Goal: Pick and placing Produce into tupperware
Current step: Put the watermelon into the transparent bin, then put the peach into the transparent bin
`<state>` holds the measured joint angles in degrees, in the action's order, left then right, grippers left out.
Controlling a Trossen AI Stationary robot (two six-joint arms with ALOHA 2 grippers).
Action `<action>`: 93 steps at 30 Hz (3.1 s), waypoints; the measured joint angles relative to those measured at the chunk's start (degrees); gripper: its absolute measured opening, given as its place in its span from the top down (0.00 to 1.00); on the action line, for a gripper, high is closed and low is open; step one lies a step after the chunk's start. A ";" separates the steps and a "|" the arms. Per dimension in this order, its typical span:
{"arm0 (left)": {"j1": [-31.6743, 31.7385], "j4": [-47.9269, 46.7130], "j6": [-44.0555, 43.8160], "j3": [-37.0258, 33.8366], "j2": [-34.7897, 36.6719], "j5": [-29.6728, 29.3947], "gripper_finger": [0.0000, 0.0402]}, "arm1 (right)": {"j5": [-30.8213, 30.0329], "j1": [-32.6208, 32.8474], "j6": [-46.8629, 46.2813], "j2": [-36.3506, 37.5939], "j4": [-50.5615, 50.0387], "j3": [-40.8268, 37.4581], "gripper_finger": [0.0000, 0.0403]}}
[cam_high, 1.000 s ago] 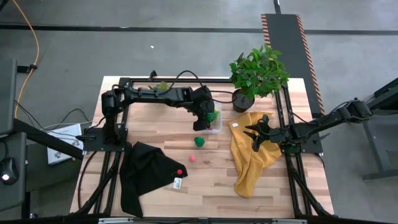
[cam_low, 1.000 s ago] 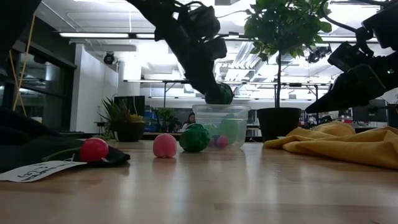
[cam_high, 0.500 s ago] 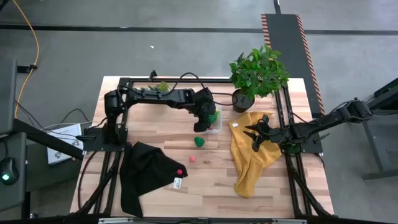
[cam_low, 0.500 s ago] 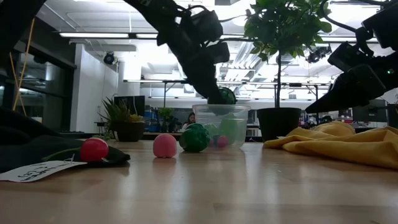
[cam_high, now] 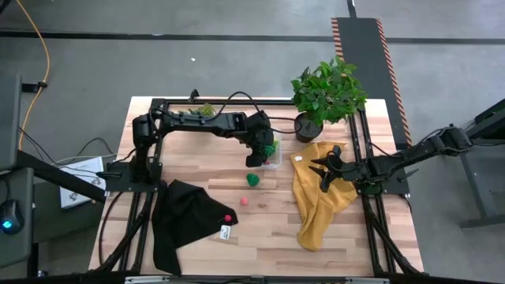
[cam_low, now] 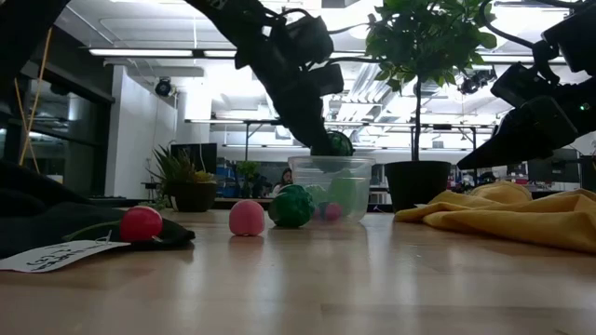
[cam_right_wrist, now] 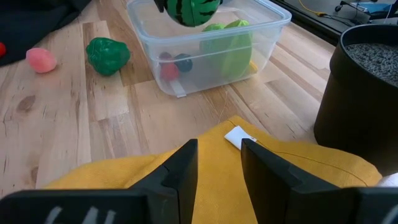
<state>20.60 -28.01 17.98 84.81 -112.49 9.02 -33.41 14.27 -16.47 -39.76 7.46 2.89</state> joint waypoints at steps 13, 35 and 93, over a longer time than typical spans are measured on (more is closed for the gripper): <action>0.00 -0.01 -0.76 -0.02 0.02 0.89 0.24 | 0.00 0.00 0.00 -0.01 0.00 0.01 0.72; 0.76 -4.43 -0.26 -0.02 0.96 -0.68 0.19 | 0.00 0.02 0.00 -0.01 0.00 0.01 0.72; -6.32 -13.15 -12.33 -28.74 36.40 0.20 0.19 | 0.00 0.02 0.00 0.02 0.04 0.01 0.72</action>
<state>14.28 -41.16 5.64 56.07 -76.09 9.22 -33.41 14.28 -16.47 -39.75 7.51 2.90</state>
